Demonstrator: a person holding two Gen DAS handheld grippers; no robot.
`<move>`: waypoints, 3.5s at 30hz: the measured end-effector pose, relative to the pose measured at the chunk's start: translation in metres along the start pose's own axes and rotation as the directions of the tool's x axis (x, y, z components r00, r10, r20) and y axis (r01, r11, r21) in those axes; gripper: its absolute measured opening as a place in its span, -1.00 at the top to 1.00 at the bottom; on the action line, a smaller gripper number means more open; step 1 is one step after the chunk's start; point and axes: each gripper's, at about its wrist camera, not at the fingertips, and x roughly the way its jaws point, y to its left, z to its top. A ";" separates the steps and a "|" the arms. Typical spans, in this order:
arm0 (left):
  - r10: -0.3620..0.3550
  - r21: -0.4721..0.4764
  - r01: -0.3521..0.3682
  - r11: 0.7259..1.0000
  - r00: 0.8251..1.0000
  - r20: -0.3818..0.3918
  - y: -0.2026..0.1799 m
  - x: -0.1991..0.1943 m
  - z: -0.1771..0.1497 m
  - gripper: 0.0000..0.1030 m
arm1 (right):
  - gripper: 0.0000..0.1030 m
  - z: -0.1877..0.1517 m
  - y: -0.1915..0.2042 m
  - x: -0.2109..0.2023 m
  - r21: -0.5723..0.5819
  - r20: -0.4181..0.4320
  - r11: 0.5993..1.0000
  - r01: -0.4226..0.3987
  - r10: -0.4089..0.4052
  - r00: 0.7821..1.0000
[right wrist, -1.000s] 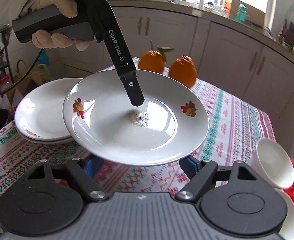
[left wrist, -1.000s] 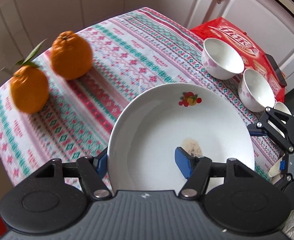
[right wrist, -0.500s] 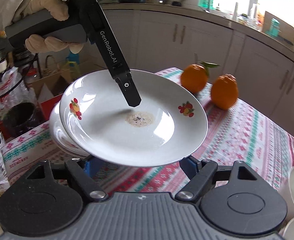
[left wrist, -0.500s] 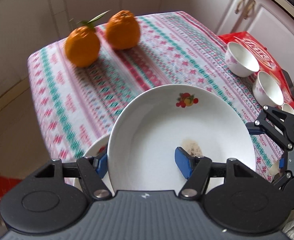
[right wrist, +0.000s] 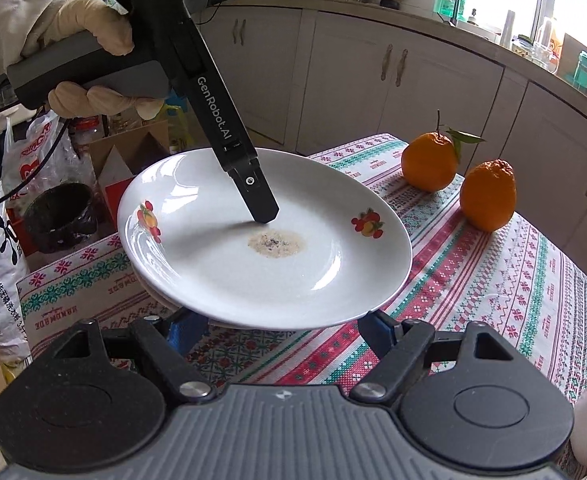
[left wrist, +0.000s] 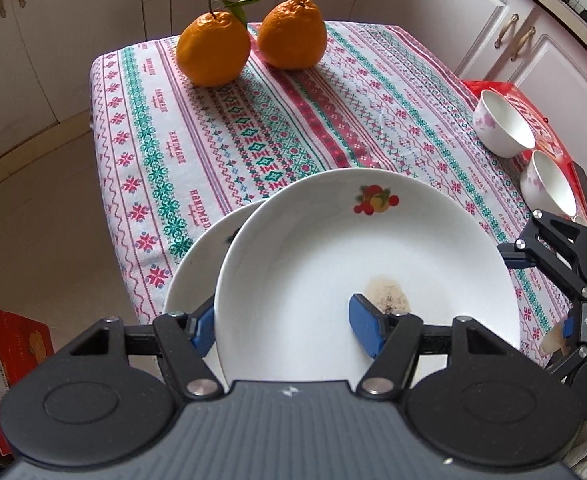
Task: Organize plates and bowls
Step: 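Lower the held plate onto the plate stack and open the left gripper, then withdraw the left gripper from the plate stack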
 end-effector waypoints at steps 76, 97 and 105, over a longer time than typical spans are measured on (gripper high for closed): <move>-0.030 -0.194 0.048 0.980 0.995 0.092 0.033 -0.024 -0.040 -0.34 | -0.67 0.000 0.002 0.015 0.040 -0.013 0.993 -0.111 0.112 0.994; 0.064 -0.200 -0.048 0.979 0.995 0.077 0.024 -0.023 -0.043 -0.51 | -0.94 -0.006 0.001 -0.015 0.054 0.045 0.997 -0.051 0.048 0.998; 0.117 -0.139 -0.098 0.985 0.984 0.134 0.005 -0.034 -0.044 -0.57 | -1.00 -0.007 0.002 -0.023 0.048 0.059 0.999 -0.013 0.010 0.998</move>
